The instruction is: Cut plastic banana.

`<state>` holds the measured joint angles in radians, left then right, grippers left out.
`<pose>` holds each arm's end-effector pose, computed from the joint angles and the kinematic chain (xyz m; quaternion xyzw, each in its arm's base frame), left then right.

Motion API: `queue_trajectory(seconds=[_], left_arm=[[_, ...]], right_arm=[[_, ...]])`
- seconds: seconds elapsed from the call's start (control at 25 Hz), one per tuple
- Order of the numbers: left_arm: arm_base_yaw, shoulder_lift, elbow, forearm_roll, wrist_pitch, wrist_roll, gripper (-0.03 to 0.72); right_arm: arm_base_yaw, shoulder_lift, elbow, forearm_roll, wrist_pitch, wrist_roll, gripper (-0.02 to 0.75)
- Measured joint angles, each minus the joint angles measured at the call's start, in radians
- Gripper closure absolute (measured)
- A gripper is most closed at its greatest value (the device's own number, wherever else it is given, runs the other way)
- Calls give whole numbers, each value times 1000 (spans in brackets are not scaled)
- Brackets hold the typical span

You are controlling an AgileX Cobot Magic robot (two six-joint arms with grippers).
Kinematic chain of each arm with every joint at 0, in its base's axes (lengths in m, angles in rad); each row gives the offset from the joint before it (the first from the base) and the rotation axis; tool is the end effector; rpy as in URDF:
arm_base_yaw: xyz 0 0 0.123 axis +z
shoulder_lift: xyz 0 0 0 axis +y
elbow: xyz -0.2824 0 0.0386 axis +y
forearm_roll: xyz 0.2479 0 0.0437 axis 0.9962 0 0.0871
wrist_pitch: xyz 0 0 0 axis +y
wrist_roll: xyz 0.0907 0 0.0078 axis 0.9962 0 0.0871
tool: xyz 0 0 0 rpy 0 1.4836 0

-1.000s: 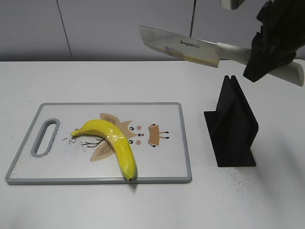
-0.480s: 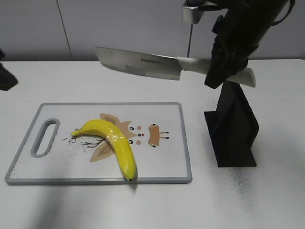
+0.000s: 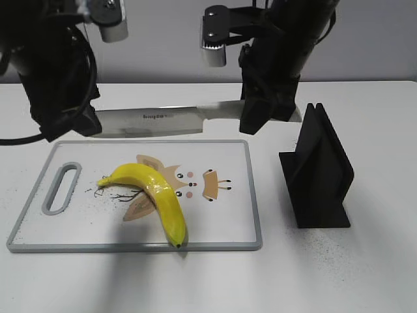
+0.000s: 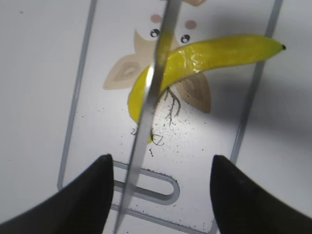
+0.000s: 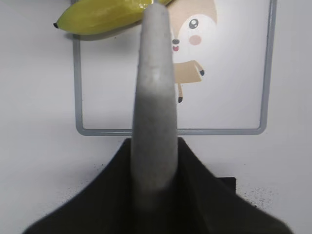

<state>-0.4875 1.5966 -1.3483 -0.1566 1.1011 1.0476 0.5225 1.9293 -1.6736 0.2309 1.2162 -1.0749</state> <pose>0.2808 -0.1632 0.3000 0.6666 0.7257 -0.0291 0.1678 0.3397 0.2182 0.2662 -0.6878 0.7113 0.0819 0.1191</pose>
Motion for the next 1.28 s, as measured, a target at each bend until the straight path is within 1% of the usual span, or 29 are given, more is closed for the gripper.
queue_trajectory(seconds=[0.2,0.24,0.28,0.32,0.36,0.44,0.48,0.56,0.68,0.84,1.08,1.28], left_arm=[[0,63,-3,5,7,32,108],[0,72,-4,8,-1,33,119],[0,79,-4,10,-5,33,150],[0,85,-4,13,-10,33,211],[0,89,-4,14,-16,33,288],[6,89,-4,15,-43,34,519],[10,89,-4,15,-56,34,590],[23,90,-4,13,-75,36,655],[42,92,-4,12,-95,36,686],[59,108,-5,2,-96,51,692],[63,144,-6,-7,-102,55,694],[71,197,12,-91,-79,53,694]], right_arm=[[1,25,-46,5,0,-50,578],[1,29,-49,8,0,-59,578],[1,31,-49,8,1,-65,578],[1,35,-50,8,1,-69,578],[1,38,-50,7,1,-72,578],[1,43,-50,4,0,-93,578],[1,44,-50,4,0,-110,578],[0,45,-52,4,-29,-129,578],[0,45,-53,4,-79,-142,578],[1,46,-53,10,-103,-153,578],[1,48,-53,10,-115,-159,578],[1,97,-46,17,-98,-167,578]])
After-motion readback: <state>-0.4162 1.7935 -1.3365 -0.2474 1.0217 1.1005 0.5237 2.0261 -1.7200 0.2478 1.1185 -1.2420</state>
